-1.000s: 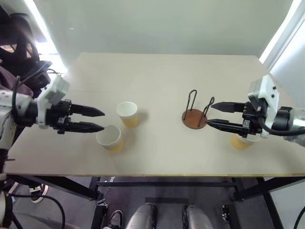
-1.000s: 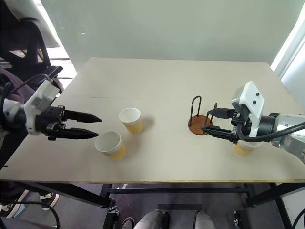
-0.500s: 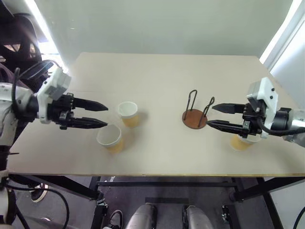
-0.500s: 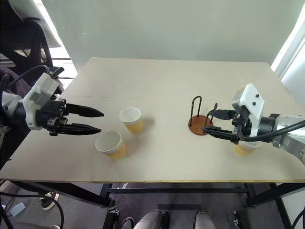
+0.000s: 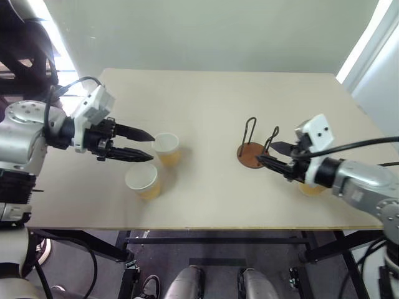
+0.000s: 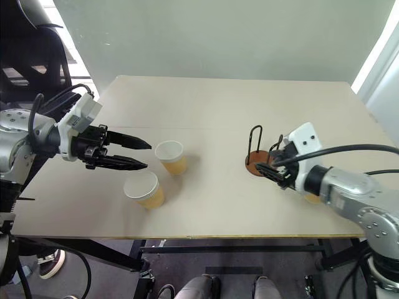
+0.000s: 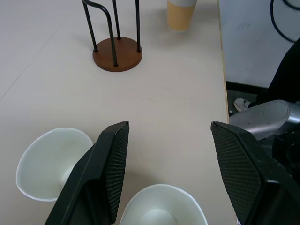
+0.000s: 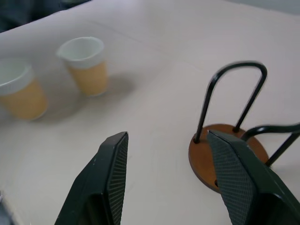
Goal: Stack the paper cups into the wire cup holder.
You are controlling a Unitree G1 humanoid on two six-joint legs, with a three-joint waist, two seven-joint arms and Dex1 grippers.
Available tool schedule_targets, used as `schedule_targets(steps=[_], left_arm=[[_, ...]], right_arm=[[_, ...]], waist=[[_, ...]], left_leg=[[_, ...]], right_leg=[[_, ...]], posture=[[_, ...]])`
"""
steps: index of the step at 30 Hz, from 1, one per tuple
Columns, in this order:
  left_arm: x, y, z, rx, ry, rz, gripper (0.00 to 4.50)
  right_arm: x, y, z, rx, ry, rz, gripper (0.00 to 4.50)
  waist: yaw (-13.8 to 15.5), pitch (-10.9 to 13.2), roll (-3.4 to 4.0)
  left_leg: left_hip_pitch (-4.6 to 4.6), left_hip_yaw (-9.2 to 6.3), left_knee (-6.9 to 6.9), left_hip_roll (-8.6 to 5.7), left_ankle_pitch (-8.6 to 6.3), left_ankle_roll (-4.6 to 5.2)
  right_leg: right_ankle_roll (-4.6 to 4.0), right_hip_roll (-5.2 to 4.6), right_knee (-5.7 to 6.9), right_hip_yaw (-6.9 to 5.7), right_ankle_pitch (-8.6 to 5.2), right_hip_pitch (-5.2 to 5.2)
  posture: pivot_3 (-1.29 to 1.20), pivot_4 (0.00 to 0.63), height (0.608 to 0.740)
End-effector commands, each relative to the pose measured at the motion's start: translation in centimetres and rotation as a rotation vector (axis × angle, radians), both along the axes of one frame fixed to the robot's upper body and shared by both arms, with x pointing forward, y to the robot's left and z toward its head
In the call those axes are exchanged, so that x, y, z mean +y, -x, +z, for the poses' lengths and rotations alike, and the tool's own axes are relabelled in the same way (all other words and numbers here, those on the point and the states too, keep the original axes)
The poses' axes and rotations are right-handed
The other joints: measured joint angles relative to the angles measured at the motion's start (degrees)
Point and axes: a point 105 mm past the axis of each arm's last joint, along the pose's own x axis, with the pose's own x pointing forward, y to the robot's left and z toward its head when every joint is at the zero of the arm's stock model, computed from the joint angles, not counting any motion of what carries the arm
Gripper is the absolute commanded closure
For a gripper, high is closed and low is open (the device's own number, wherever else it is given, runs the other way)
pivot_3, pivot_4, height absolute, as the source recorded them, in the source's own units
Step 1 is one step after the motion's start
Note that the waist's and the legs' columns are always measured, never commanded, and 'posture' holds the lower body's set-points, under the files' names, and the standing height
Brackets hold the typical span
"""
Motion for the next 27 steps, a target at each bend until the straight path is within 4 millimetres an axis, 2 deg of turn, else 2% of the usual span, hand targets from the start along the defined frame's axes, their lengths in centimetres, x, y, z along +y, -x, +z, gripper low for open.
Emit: schedule_targets(steps=[1, 8, 15, 27], left_arm=[[-0.2, 0.4, 1.1, -0.034, 0.004, -0.047, 1.54], [0.0, 0.8, 0.9, -0.028, 0.001, -0.044, 1.54], [0.1, 1.1, 0.8, -0.024, 0.001, -0.043, 1.54], [0.0, 1.3, 0.8, -0.016, -0.003, -0.045, 1.54]], right_arm=[[-0.4, -1.2, -0.8, 0.019, 0.02, -0.127, 1.79], [-1.2, -1.7, -2.7, 0.098, 0.011, -0.227, 1.79], [-1.8, -3.7, -3.2, 0.069, -0.028, -0.342, 1.79], [-1.1, -6.2, -3.7, -0.018, -0.018, -0.38, 1.79]], waist=[[0.0, 0.0, 0.0], [0.3, 0.0, -0.03], [0.2, 0.0, -0.04], [0.2, 0.0, -0.03]], left_leg=[[0.0, 0.0, 0.0, 0.0, 0.02, 0.0], [-0.04, 0.0, 0.02, -0.06, 0.05, 0.0], [-0.03, -0.01, -0.02, -0.01, 0.04, -0.05], [-0.05, -0.01, -0.03, -0.02, 0.02, -0.07]], right_leg=[[0.0, 0.0, -0.01, 0.0, 0.03, 0.0], [-0.01, -0.01, -0.04, 0.01, 0.06, 0.0], [-0.08, 0.0, 0.0, 0.0, 0.08, -0.05], [-0.1, 0.0, -0.03, -0.01, 0.09, -0.06]], posture=[[0.0, 0.15, 0.74], [0.0, 0.15, 0.74], [0.0, 0.15, 0.74], [0.0, 0.15, 0.74]])
